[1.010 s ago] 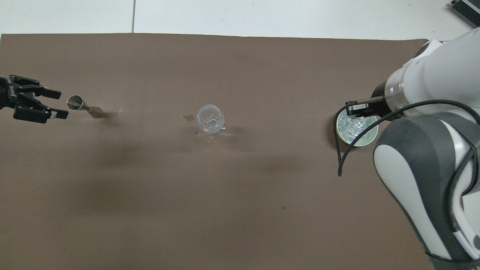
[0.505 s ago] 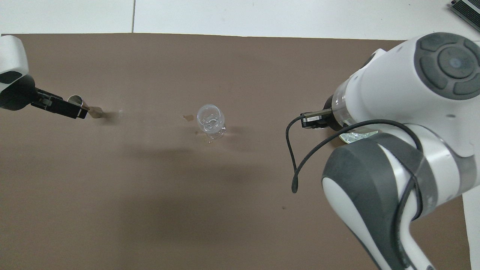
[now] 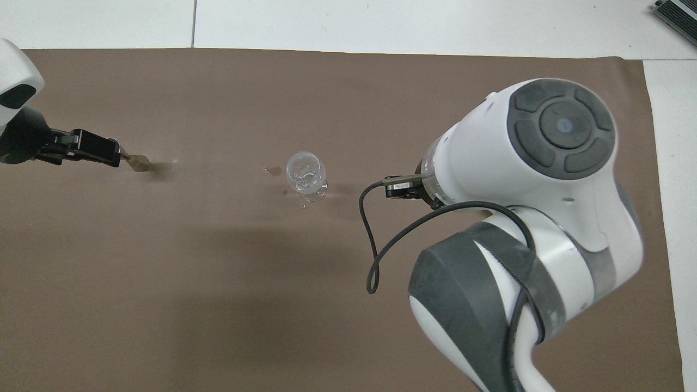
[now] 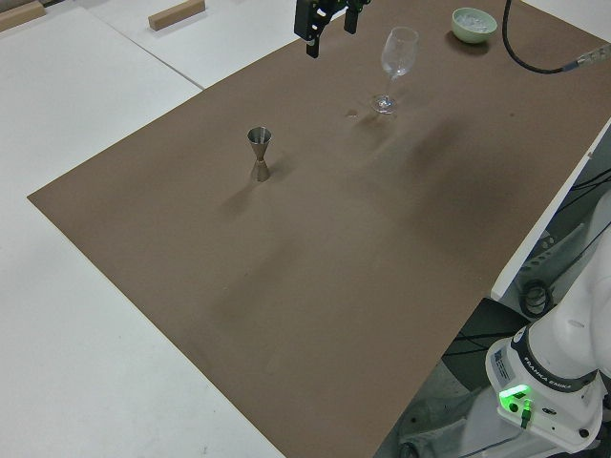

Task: Pour wine and add ice with both arms
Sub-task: 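Carry the ice toward the glass with the right gripper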

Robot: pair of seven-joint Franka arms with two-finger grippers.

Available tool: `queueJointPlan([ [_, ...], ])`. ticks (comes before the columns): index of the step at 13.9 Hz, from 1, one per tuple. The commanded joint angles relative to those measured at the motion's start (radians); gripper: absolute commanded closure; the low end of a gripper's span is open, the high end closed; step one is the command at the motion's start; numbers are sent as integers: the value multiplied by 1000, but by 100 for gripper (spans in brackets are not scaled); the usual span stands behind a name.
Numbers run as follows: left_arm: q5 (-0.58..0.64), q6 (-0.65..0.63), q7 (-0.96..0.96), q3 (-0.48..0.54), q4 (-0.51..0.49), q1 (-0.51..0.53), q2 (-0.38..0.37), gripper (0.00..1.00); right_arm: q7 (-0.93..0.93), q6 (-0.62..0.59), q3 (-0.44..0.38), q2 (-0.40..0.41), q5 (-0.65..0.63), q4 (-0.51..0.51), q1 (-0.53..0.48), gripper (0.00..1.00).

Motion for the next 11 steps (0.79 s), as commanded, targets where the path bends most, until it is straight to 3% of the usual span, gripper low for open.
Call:
queueJointPlan([
  [1, 30, -39, -36, 10, 31, -22, -24, 0, 76, 30, 62, 61, -22, 59, -16, 100],
  [6, 30, -72, -77, 1, 31, -50, -107, 0, 223, 79, 168, 182, -113, 160, -14, 100],
  [9, 28, -104, -83, 16, 31, -55, -127, 0, 240, 130, 185, 187, -119, 165, -10, 100],
  [11, 27, -104, -77, 137, 31, -154, -124, 0, 253, 137, 187, 200, -123, 180, 0, 100],
])
